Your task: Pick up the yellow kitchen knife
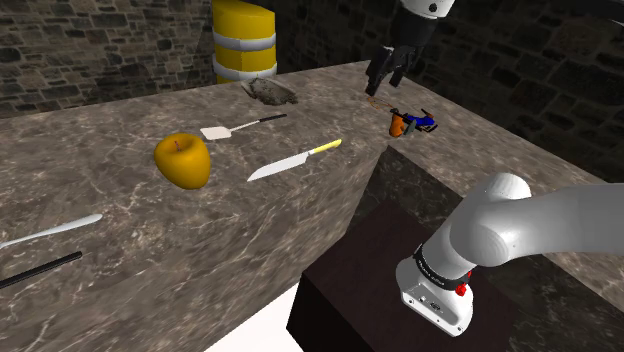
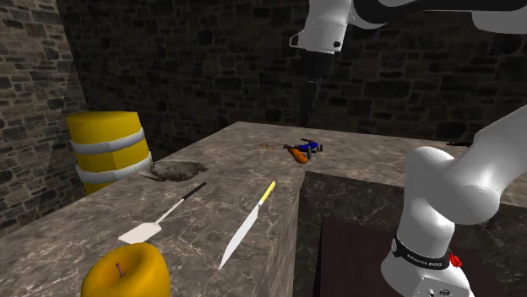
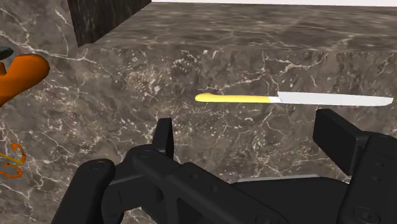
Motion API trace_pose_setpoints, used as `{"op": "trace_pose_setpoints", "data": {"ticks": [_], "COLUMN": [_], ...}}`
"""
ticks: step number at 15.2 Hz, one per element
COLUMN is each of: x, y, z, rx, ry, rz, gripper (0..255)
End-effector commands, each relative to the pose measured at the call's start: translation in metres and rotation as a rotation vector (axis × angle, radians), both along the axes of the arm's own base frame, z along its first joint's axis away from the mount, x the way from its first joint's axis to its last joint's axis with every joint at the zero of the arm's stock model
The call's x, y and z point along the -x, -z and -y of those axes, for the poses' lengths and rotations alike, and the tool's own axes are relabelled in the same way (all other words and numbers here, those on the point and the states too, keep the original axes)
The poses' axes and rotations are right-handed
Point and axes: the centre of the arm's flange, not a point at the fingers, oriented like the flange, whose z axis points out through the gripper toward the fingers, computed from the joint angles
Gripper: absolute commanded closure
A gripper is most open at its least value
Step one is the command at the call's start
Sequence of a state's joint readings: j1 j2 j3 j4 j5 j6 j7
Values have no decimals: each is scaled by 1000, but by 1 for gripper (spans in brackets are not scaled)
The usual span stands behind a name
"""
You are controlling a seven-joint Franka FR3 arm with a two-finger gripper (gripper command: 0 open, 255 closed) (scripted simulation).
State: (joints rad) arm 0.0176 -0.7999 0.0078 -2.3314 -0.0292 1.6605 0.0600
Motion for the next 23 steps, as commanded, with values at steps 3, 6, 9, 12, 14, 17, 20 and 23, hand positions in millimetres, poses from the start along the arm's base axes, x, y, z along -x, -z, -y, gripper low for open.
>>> {"op": "trace_pose_setpoints", "data": {"ticks": [3,6,9,12,14,17,20,23], "x": [-18,-44,-68,-88,-99,-112,-118,-119], "y": [19,46,74,103,122,150,178,197], "z": [-1,-8,-21,-39,-53,-76,-102,-109], "rx": [3,7,11,15,17,21,25,27], "ry": [-152,-379,-606,-834,-985,-1212,-1440,-1503], "rz": [-2,-6,-9,-12,-14,-18,-21,-22], "gripper": [0,0,0,0,0,0,0,0]}}
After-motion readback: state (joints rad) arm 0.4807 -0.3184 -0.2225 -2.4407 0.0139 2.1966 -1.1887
